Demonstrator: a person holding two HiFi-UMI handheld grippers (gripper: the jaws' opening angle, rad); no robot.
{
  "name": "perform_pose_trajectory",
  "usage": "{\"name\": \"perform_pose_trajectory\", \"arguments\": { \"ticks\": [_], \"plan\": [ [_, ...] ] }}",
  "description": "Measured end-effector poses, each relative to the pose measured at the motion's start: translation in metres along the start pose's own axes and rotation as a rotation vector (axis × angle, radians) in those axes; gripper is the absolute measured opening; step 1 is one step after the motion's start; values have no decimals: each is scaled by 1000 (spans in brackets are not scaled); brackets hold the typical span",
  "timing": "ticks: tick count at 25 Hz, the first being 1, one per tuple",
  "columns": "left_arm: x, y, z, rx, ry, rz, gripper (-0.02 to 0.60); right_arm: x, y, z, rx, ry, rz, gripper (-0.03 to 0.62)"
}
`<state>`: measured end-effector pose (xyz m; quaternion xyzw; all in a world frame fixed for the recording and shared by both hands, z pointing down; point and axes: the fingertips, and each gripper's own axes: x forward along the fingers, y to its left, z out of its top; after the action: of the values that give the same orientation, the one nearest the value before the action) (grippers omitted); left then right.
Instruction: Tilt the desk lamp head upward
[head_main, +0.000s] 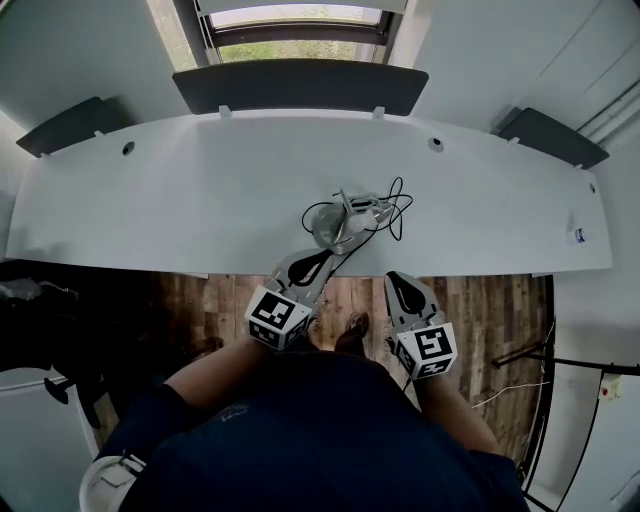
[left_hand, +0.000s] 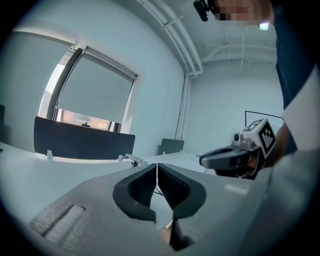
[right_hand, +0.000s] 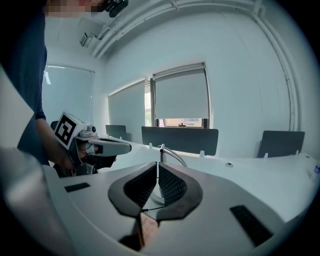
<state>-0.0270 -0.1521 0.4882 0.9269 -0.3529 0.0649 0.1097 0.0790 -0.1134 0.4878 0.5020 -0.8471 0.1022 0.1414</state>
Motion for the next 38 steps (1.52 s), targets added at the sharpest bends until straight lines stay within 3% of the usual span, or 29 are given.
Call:
{"name": "perform_pose_trajectory", "arguments": {
  "ticks": [10,17,23,29,35,38],
  "plan": [
    [60,27,-23,43,91,96,23,71,-51,-14,-65,41,25,16],
    [86,45,-38,54,155,149,93,111,-73,-30,-146,99,33,86],
    [112,58,-45,111,185,187,126,149,-90,-38,-234,120,-4,137],
    [130,69,-49,129,204,204,126,182,-96,-49,-406,97,-9,138],
    [140,71,-48,153,195,198,126,204,-104,-58,-466,112,-43,130],
    [140,71,-49,159,195,192,126,210,-110,-59,-471,119,-69,78]
  ]
}}
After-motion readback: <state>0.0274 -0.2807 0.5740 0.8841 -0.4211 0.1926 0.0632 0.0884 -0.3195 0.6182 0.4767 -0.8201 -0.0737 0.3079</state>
